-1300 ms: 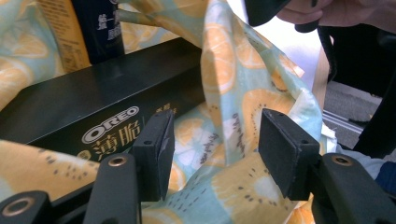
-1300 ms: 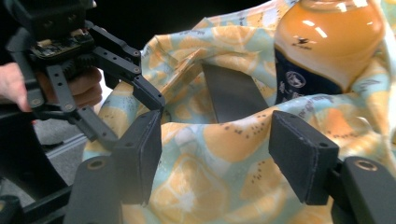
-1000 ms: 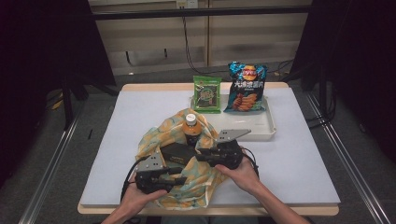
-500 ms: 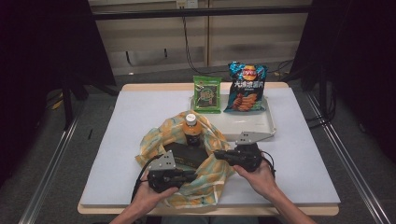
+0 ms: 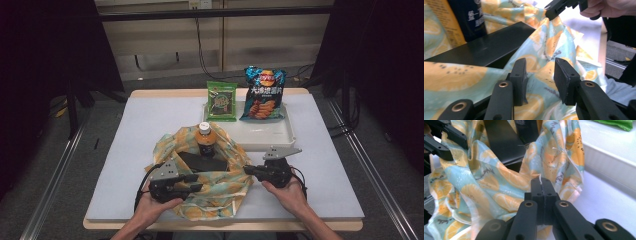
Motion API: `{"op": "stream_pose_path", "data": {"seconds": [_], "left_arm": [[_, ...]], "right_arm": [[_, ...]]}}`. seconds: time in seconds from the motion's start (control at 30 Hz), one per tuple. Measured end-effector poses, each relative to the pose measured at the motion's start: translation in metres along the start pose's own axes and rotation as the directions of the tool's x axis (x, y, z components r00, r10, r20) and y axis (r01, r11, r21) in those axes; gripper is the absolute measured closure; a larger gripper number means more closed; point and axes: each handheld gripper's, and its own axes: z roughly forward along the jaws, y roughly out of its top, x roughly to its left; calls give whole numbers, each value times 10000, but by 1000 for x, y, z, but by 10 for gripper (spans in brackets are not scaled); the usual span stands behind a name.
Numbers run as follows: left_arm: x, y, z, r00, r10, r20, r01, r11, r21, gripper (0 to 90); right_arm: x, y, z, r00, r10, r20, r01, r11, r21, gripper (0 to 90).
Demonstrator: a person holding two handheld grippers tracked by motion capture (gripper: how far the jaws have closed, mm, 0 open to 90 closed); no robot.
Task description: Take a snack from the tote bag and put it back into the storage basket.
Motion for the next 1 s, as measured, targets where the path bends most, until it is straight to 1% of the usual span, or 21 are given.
{"op": "stream_pose_path", "data": {"seconds": [0.07, 0.13, 0.17, 0.23, 0.3, 0.33, 0.4, 0.43, 0.47, 0.5, 0.53, 0.6, 0.63, 0.67, 0.73, 0.77, 0.8, 0.83, 0.9, 0.97, 1.0], "left_arm": [[4, -2, 3, 9999, -85, 72, 83, 9998, 184, 615], [6, -5, 4, 9999, -103, 104, 98, 9990, 431, 612], [6, -7, 5, 9999, -98, 134, 91, 9985, 537, 613], [6, -8, 5, 10000, -13, 78, 7, 9977, 678, 613], [5, -8, 3, 10000, 46, -5, -45, 9982, 602, 614], [6, -8, 3, 10000, 8, 77, -12, 9985, 544, 614], [6, -7, 0, 9999, -81, 94, 77, 9992, 390, 614], [7, -7, -2, 10000, -8, 76, 5, 9992, 390, 614], [8, -7, -4, 10000, -50, 72, 47, 9996, 295, 615], [8, -7, -5, 9999, -160, 40, 159, 9997, 194, 616], [9, -7, -7, 10000, -88, 17, 88, 9997, 233, 616], [11, -7, -12, 9997, -239, -68, 239, 9997, -19, 618], [13, -8, -15, 9995, -249, -177, 247, 9996, -115, 618], [14, -8, -18, 9996, -224, -181, 222, 9997, -144, 618], [15, -10, -23, 9992, -320, -243, 314, 9992, -240, 618], [15, -10, -25, 9990, -352, -281, 344, 9990, -273, 618], [16, -11, -27, 9988, -381, -312, 372, 9989, -281, 618], [16, -11, -28, 9988, -363, -324, 353, 9989, -323, 619], [17, -11, -32, 9987, -343, -378, 330, 9988, -353, 623], [18, -11, -35, 9980, -452, -448, 429, 9978, -496, 625], [19, -11, -36, 9980, -371, -513, 348, 9983, -460, 626]], "right_arm": [[-1, -3, 3, 10000, -33, 92, 32, 9999, 163, 900], [-3, -7, 8, 9999, -68, 159, 60, 9988, 495, 900], [-3, -8, 11, 9998, -57, 200, 45, 9982, 595, 900], [-3, -12, 16, 9995, -200, 241, 179, 9964, 830, 900], [-2, -14, 20, 9996, -269, 92, 260, 9955, 914, 900], [-2, -14, 22, 9994, -349, 46, 343, 9944, 995, 900], [0, -16, 27, 9992, -397, -96, 405, 9924, 1165, 900], [1, -16, 29, 9988, -479, -136, 492, 9914, 1216, 900], [2, -16, 31, 9985, -483, -240, 509, 9910, 1239, 900], [3, -15, 32, 9983, -503, -299, 537, 9902, 1288, 900], [3, -14, 33, 9982, -503, -326, 541, 9903, 1283, 900], [3, -15, 33, 9982, -477, -359, 520, 9904, 1282, 900], [3, -15, 32, 9982, -472, -363, 515, 9904, 1281, 895], [4, -15, 31, 9987, -467, -224, 492, 9910, 1247, 866], [5, -13, 28, 9982, -559, -237, 582, 9919, 1130, 806], [6, -12, 26, 9980, -592, -232, 611, 9937, 942, 765], [6, -10, 23, 9985, -501, -238, 518, 9957, 768, 712], [6, -8, 19, 9986, -444, -274, 460, 9971, 608, 682], [7, -4, 13, 9988, -441, -213, 447, 9986, 288, 570], [9, -1, 9, 9990, -402, -169, 403, 9992, 49, 524], [10, 0, 7, 9987, -434, -269, 431, 9990, -106, 508]]}}
